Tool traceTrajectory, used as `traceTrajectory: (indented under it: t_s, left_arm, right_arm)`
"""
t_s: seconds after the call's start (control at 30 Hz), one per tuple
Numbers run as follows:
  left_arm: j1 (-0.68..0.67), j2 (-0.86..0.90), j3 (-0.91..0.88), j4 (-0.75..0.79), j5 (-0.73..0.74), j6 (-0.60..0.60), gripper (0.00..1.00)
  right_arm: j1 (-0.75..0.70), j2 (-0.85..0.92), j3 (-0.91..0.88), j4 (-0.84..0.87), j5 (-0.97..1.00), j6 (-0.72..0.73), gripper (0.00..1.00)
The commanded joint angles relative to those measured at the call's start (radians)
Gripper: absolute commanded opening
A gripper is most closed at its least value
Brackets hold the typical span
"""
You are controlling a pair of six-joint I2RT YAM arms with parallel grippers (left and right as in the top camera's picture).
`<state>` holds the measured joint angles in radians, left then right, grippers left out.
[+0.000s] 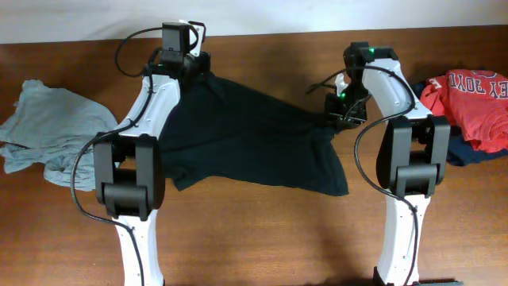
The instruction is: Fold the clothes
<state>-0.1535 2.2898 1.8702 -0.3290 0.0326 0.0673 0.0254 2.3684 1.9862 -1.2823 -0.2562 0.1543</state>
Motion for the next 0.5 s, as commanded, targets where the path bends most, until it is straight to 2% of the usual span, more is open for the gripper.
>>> traceTrajectory:
  t_s: [0.0,0.2,0.23,0.3,0.37,0.47]
  left_arm:
    - [-0.007,0.012,0.018,0.001,-0.003,0.005,0.0]
    - [-0.008,0.012,0.018,0.001,-0.003,0.005,0.0]
    - [-0.008,0.012,0.018,0.001,-0.003,0.006,0.0]
    - [-0.008,0.012,0.018,0.001,-0.003,0.005,0.0]
    - [-0.008,0.012,0.018,0.001,-0.004,0.005,0.0]
    - [-0.007,0.012,0.018,0.001,-0.007,0.005,0.0]
  right_arm:
    - [-0.011,-0.023,-0.007,0.021,0.041,0.012,0.44]
    - [-0.013,-0.023,-0.016,0.023,0.05,0.012,0.43]
    - [-0.013,-0.023,-0.023,0.024,0.05,0.012,0.37]
    - [-0.012,-0.023,-0.039,0.029,0.05,0.012,0.18]
    - [-0.012,-0.023,-0.053,0.034,0.05,0.012,0.04]
    - [-0.013,-0.023,-0.054,0.039,0.05,0.012,0.04]
